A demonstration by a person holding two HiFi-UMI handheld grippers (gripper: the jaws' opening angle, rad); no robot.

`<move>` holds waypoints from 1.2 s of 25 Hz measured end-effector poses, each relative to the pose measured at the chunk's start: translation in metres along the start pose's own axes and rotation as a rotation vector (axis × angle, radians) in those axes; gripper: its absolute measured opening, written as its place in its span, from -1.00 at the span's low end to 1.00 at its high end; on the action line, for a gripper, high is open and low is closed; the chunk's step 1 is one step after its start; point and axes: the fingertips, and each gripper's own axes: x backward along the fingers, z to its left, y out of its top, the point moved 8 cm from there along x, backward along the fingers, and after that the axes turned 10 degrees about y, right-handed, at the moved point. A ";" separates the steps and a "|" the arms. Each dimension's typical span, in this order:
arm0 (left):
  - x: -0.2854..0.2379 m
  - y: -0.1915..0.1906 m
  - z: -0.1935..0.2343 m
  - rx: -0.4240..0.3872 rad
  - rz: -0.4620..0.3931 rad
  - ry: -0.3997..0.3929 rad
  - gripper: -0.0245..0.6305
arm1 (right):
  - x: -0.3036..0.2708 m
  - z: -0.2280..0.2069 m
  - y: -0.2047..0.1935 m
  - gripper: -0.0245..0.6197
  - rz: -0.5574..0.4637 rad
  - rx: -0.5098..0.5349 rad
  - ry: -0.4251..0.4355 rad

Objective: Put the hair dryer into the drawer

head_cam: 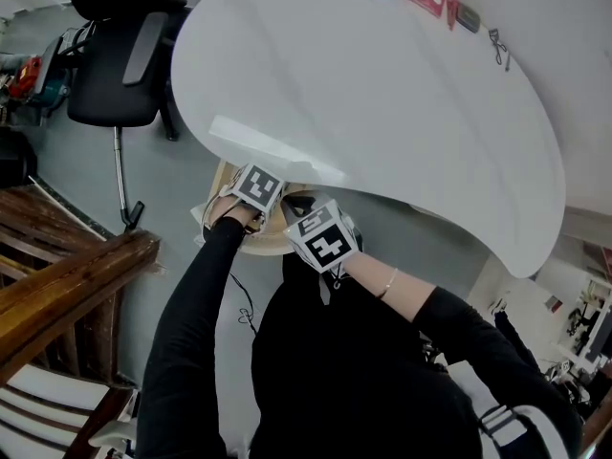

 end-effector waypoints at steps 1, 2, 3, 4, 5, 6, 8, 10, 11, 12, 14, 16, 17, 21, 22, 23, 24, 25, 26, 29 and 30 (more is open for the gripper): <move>0.000 0.000 0.000 0.000 -0.002 0.003 -0.48 | -0.001 0.000 0.000 -0.92 0.003 0.001 -0.001; 0.000 0.001 0.000 0.001 -0.003 0.004 -0.48 | -0.002 0.000 0.000 -0.92 0.006 0.002 -0.002; 0.000 0.001 0.000 0.002 -0.005 0.006 -0.48 | -0.003 0.000 0.000 -0.92 0.009 0.003 -0.002; -0.001 0.001 0.000 0.004 -0.006 0.007 -0.48 | -0.003 0.000 0.001 -0.92 0.012 0.003 -0.003; -0.001 0.001 0.000 0.005 -0.008 0.008 -0.48 | -0.004 0.000 0.001 -0.92 0.014 0.003 -0.004; -0.001 0.002 0.000 0.005 -0.011 0.010 -0.48 | -0.005 0.001 0.002 -0.92 0.015 0.004 -0.006; -0.002 0.002 0.001 0.006 -0.010 0.018 -0.48 | -0.005 0.002 0.004 -0.92 0.017 0.007 -0.010; -0.002 0.001 0.001 0.008 -0.003 0.029 -0.47 | -0.005 0.003 0.005 -0.92 0.020 0.013 -0.013; -0.002 0.000 0.002 0.008 0.001 0.035 -0.46 | -0.005 0.003 0.006 -0.92 0.021 0.016 -0.014; -0.001 0.000 0.002 0.008 0.002 0.042 -0.45 | -0.005 0.004 0.006 -0.92 0.023 0.019 -0.013; 0.000 0.003 0.003 0.008 -0.008 0.061 -0.39 | -0.006 0.004 0.005 -0.92 0.026 0.023 -0.012; 0.001 0.006 0.004 0.017 -0.029 0.070 -0.31 | -0.005 0.002 0.007 -0.92 0.024 0.025 -0.016; 0.002 0.007 0.004 0.024 -0.038 0.072 -0.31 | -0.005 0.002 0.007 -0.92 0.023 0.027 -0.018; 0.006 0.009 0.006 0.045 -0.081 0.092 -0.31 | -0.002 0.002 0.008 -0.92 0.020 0.030 -0.018; 0.008 0.009 0.006 0.050 -0.094 0.093 -0.31 | -0.001 0.001 0.008 -0.92 0.019 0.030 -0.020; 0.010 0.010 0.005 0.055 -0.107 0.091 -0.31 | 0.000 0.001 0.008 -0.92 0.018 0.031 -0.022; 0.013 0.010 0.005 0.058 -0.121 0.088 -0.31 | 0.000 0.002 0.007 -0.92 0.018 0.033 -0.023; 0.016 0.011 0.005 0.060 -0.133 0.085 -0.31 | 0.001 0.002 0.007 -0.92 0.017 0.036 -0.024; 0.020 0.011 0.005 0.059 -0.145 0.086 -0.31 | 0.001 0.003 0.007 -0.92 0.017 0.039 -0.026; 0.034 0.012 0.005 0.061 -0.184 0.090 -0.31 | 0.004 0.006 0.007 -0.92 0.010 0.048 -0.029; 0.039 0.012 0.005 0.068 -0.207 0.086 -0.31 | 0.005 0.007 0.008 -0.92 0.005 0.053 -0.030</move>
